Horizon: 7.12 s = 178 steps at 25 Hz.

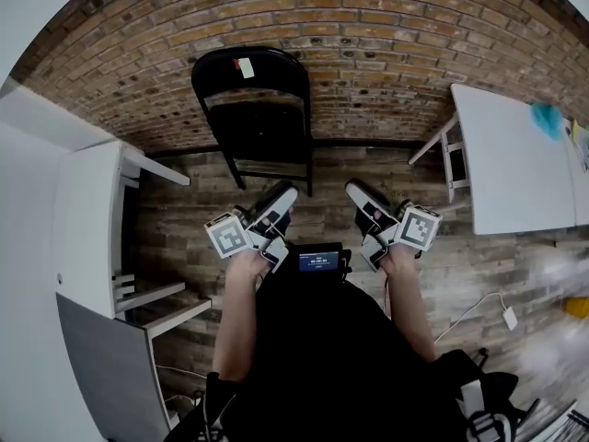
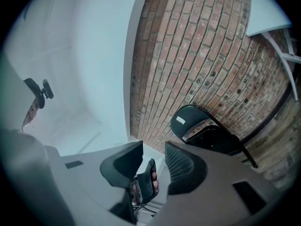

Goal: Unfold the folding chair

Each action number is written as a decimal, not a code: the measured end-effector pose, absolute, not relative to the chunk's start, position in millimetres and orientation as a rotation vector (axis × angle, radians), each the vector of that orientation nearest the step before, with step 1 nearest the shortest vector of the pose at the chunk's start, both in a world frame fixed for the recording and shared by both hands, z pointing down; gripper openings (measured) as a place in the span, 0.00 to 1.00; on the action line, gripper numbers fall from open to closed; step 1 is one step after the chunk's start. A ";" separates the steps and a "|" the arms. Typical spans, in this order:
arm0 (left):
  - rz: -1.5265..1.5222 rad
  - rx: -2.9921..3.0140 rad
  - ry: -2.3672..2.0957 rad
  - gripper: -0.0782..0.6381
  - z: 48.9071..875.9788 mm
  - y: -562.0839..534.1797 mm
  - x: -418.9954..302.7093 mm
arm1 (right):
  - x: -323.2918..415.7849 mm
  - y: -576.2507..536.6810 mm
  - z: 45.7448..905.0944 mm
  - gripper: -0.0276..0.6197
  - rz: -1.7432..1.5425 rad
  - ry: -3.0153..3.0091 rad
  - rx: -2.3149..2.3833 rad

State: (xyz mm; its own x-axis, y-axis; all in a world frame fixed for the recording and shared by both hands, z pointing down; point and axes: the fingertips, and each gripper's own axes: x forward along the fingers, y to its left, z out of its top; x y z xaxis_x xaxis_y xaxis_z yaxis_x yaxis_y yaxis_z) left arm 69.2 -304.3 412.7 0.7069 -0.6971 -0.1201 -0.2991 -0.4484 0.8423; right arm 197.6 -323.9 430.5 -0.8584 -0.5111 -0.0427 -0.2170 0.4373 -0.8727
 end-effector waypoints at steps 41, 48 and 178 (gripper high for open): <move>-0.672 1.972 -0.667 0.47 444.1 -526.9 -37.6 | 39.6 -544.9 437.3 0.24 -1.516 2.619 -0.595; -0.698 1.867 -0.796 0.47 469.7 -562.2 -35.0 | 49.2 -592.9 443.4 0.24 -1.562 2.650 -0.469; -0.880 1.313 -0.915 0.16 705.0 -261.6 -107.6 | -98.7 -245.6 507.0 0.23 -0.772 3.775 -0.375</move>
State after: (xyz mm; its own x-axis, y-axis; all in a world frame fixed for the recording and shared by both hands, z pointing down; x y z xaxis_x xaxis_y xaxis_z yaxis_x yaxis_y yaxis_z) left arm -107.6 -261.6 705.0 0.3946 -0.9174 0.0505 0.0150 0.0614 0.9980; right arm -98.7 -245.6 507.0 -0.7287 -0.0319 0.6841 -0.2978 0.9143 -0.2747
